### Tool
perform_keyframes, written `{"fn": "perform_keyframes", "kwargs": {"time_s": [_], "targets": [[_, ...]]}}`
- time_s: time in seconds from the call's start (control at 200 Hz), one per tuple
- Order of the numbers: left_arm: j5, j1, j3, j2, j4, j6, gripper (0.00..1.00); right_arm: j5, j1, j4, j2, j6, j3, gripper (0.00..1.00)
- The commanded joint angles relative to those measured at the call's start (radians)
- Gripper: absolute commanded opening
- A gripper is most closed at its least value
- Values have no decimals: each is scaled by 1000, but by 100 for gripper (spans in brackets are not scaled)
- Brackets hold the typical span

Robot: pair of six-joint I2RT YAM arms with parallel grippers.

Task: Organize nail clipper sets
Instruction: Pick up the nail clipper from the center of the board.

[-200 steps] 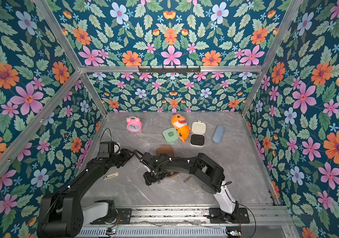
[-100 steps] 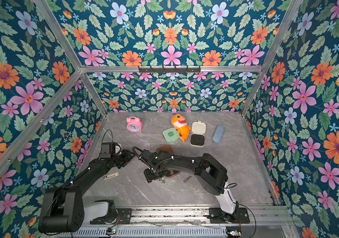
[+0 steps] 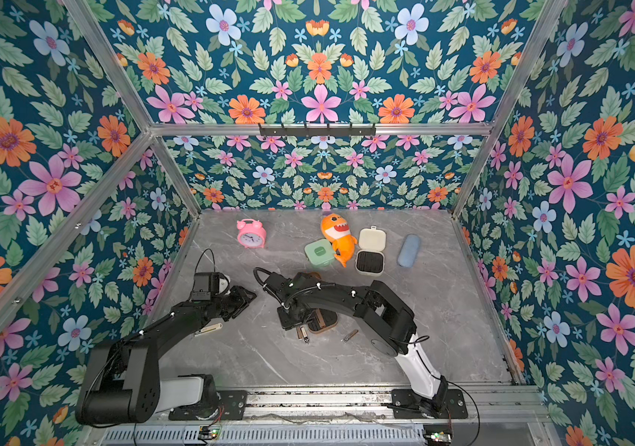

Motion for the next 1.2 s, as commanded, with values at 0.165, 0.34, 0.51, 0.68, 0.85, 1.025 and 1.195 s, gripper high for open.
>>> {"fn": "perform_keyframes", "kwargs": {"time_s": [0.165,0.34,0.51,0.68,0.85,1.025,1.195], "targets": [[18,0,-2,14,35,-2,47,11,-5,-45,48,-21,34,41],[19,1,-2,16,37,-2,47,10,-9,-41,62,-22,26,35],[19,0,1,22,41,-5,47,7,-9,-38,73,-25,32,25],[18,-2,27,49,43,-3,47,-16,-9,-24,71,-33,42,19],[13,-16,79,86,42,-10,46,-14,-9,-10,51,-44,44,16],[-11,-86,163,148,32,-29,46,-14,-27,32,-52,-49,-14,14],[-23,-208,282,238,38,-66,47,0,-80,94,-219,-68,-154,12]]}}
